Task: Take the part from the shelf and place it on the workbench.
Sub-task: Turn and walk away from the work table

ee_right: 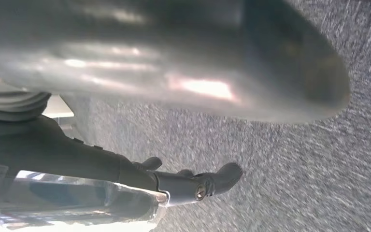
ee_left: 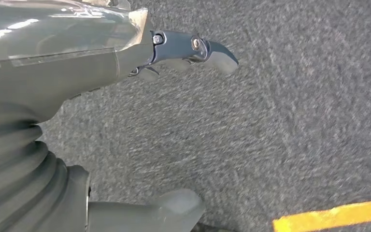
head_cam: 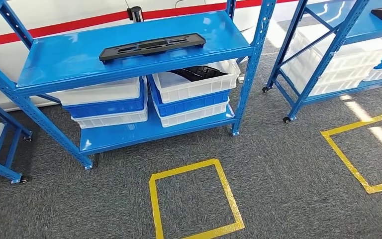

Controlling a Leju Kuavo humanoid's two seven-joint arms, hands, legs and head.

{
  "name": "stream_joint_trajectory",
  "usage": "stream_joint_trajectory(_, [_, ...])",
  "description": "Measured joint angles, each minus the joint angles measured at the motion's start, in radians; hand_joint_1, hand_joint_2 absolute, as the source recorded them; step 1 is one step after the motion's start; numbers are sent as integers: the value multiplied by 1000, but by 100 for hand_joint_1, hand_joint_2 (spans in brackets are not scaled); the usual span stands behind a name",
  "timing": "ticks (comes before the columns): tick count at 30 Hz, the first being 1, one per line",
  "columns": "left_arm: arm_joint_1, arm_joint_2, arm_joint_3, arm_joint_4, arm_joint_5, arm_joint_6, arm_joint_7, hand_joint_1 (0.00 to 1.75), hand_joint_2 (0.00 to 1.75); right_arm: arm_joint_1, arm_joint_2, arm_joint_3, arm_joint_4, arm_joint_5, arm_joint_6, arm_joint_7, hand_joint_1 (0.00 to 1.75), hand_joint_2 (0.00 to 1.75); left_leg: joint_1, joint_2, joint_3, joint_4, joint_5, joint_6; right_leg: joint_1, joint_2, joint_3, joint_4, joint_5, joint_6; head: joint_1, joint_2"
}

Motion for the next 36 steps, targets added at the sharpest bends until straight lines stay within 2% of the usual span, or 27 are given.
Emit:
stream_joint_trajectory(1, [0,0,0,0,0,1,1,0,175,0,1,2,0,0,0,0,0,0,1,25,-18,38,-23,-4,0,-10,0,-1,1,-7,-2,0])
stream_joint_trajectory(3, [-1,0,0,0,-1,2,2,0,175,3,2,3,0,0,0,-1,0,0,1,76,-79,162,-89,-11,6,-33,-1,-1,-1,-17,-8,0])
stream_joint_trajectory(4, [-1,1,0,0,-2,2,3,0,175,5,2,4,0,0,0,-1,0,0,2,86,-110,222,-113,-14,8,-47,-2,-1,-3,-19,-8,0])
stream_joint_trajectory(5, [0,1,0,0,-2,2,3,0,175,6,1,4,0,0,0,-2,0,0,2,91,-128,257,-120,-14,10,-59,-2,-1,-4,-21,-8,0])
stream_joint_trajectory(6, [1,1,0,0,-2,2,2,0,175,7,1,4,0,0,0,-3,0,0,2,95,-127,254,-108,-13,12,-71,-2,-1,-5,-22,-8,0])
stream_joint_trajectory(7, [2,1,0,0,-3,1,0,0,175,6,1,4,0,0,-1,-6,0,0,2,100,-105,212,-80,-9,13,-82,0,-1,-6,-23,-8,0])
stream_joint_trajectory(9, [0,2,0,0,-5,0,-7,0,175,3,2,4,0,-1,-3,-11,0,0,-4,135,-32,78,-23,6,18,-100,4,-1,-9,-22,-8,0])
stream_joint_trajectory(11, [-5,2,0,0,-8,-1,-11,0,175,0,3,4,0,-1,-5,-12,0,0,-14,165,10,-1,-4,19,22,-116,9,-1,-13,-16,-7,0])
stream_joint_trajectory(12, [-7,2,0,0,-10,-2,-11,0,175,-1,3,4,0,0,-5,-12,0,0,-18,167,12,-9,-6,24,22,-125,11,-3,-14,-11,-6,0])
stream_joint_trajectory(13, [-7,2,0,0,-12,-1,-9,0,175,-2,3,5,0,0,-4,-12,0,0,-21,155,12,-14,-4,27,22,-134,15,-6,-15,-6,-6,0])
stream_joint_trajectory(14, [-7,2,0,0,-14,0,-6,0,175,-4,3,5,0,0,-3,-12,0,0,-18,144,16,-21,2,31,22,-134,16,-5,-17,-1,-7,0])
stream_joint_trajectory(15, [-7,1,0,0,-15,0,-2,0,175,-4,3,5,0,0,0,-11,0,0,-14,133,21,-30,9,37,22,-120,14,4,-24,3,-6,0])
stream_joint_trajectory(16, [-7,0,0,0,-16,1,1,0,175,-4,3,6,-1,0,4,-11,0,0,-10,122,25,-39,15,41,23,-96,3,32,-39,5,-5,0])
stream_joint_trajectory(18, [-9,-1,0,0,-18,2,4,0,175,-2,1,6,-1,0,9,-9,0,0,-5,98,26,-46,22,46,19,-47,-50,144,-90,2,-1,0])
stream_joint_trajectory(19, [-10,-1,0,0,-18,2,5,0,175,0,0,6,0,0,11,-9,0,0,-5,85,25,-46,23,46,17,-38,-83,208,-114,2,0,0])
stream_joint_trajectory(20, [-9,-1,0,0,-18,1,5,0,175,1,-1,6,0,0,11,-8,0,0,-5,71,24,-45,23,46,15,-35,-106,251,-126,6,1,0])
stream_joint_trajectory(21, [-8,-2,0,0,-18,1,4,0,175,3,-3,6,0,0,11,-7,0,0,-4,56,25,-45,23,45,14,-33,-113,260,-121,13,1,0])
stream_joint_trajectory(22, [-8,-2,0,0,-18,1,4,0,175,3,-4,6,0,0,10,-8,0,0,-3,42,26,-44,23,44,11,-30,-100,228,-99,24,1,0])
stream_joint_trajectory(24, [-7,-4,0,0,-18,-1,3,0,175,1,-6,6,-1,0,9,-10,0,0,-1,16,26,-37,20,35,3,-6,-41,94,-39,42,2,0])
stream_joint_trajectory(25, [-7,-4,0,0,-18,-1,3,0,175,0,-6,6,0,1,9,-11,0,0,-2,5,24,-32,17,29,2,8,-18,39,-19,43,3,0])
stream_joint_trajectory(26, [-7,-4,0,0,-17,-1,3,0,175,-1,-6,6,0,1,9,-11,0,0,-3,-3,22,-28,14,22,2,19,-4,6,-9,38,4,0])
stream_joint_trajectory(28, [-6,-3,0,0,-17,-1,2,0,175,-3,-5,6,0,1,9,-12,0,0,-4,-16,16,-26,14,12,6,14,3,-6,-7,19,4,0])
stream_joint_trajectory(29, [-5,-3,0,0,-17,-1,2,0,175,-4,-5,7,0,1,9,-12,0,0,-2,-18,14,-25,14,8,5,6,6,-6,-5,11,3,0])
stream_joint_trajectory(31, [-3,-3,1,0,-17,-1,2,0,175,-4,-5,8,0,1,11,-12,0,0,0,14,1,4,-4,1,3,-10,10,-8,-3,-1,0,0])
stream_joint_trajectory(33, [-4,-3,1,0,-17,-1,3,0,175,-3,-5,9,0,1,13,-12,0,0,0,69,-52,113,-62,-7,6,-30,11,-9,-4,-12,-5,0])
stream_joint_trajectory(35, [-5,-3,1,0,-17,-1,4,0,175,0,-5,9,0,1,17,-12,0,0,1,91,-119,237,-111,-10,12,-55,12,-8,-8,-19,-6,0])
stream_joint_trajectory(36, [-4,-3,1,0,-17,-1,5,0,175,1,-6,9,0,1,19,-11,0,0,1,94,-132,257,-109,-9,14,-66,12,-8,-9,-21,-7,0])
